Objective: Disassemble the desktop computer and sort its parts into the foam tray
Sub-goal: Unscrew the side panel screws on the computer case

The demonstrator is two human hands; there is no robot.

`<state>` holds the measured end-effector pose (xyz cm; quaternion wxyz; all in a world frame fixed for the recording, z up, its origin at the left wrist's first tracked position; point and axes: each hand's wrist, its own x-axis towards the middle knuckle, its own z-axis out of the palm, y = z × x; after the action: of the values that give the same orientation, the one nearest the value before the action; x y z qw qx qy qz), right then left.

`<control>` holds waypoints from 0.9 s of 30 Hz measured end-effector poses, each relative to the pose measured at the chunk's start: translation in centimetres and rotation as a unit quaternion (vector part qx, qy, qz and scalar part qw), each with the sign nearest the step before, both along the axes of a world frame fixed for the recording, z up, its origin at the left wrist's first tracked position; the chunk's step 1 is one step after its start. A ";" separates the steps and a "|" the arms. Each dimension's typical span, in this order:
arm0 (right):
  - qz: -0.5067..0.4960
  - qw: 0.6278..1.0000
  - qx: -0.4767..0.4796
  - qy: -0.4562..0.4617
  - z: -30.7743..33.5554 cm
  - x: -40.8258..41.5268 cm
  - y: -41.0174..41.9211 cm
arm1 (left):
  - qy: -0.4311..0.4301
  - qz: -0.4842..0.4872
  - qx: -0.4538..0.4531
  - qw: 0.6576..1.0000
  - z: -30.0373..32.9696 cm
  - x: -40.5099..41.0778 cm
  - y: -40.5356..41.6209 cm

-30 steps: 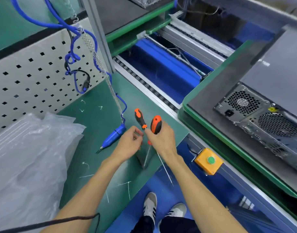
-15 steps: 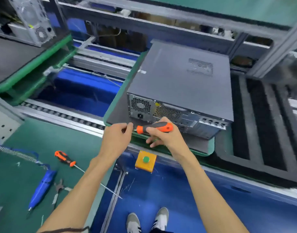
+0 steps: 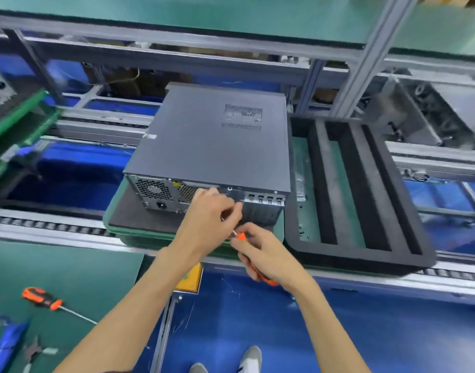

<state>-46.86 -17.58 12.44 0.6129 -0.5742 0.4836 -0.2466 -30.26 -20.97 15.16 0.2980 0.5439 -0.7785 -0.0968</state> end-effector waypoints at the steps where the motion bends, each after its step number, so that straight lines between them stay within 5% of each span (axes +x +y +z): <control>1: -0.019 1.000 -0.011 -0.014 -0.2 -0.1 0.6 | 0.040 0.017 -0.017 0.999 0.3 -0.6 -0.1; 4: -0.093 0.993 -0.005 -0.068 -0.8 -0.7 2.2 | 0.092 0.051 -0.064 0.992 1.0 -2.1 -0.6; 12: -0.258 0.958 0.036 -0.120 -1.1 -2.8 4.8 | 0.002 -0.051 -0.004 0.999 -1.0 -5.2 -4.0; 27: -0.303 0.931 0.111 -0.169 -0.2 -1.2 4.0 | 0.071 -0.066 -0.015 0.995 -3.1 -5.1 -5.9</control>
<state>-48.06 -13.58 12.21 0.6415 -0.2784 0.5483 -0.4585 -35.36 -26.91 12.09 0.3536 0.4782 -0.7912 -0.1424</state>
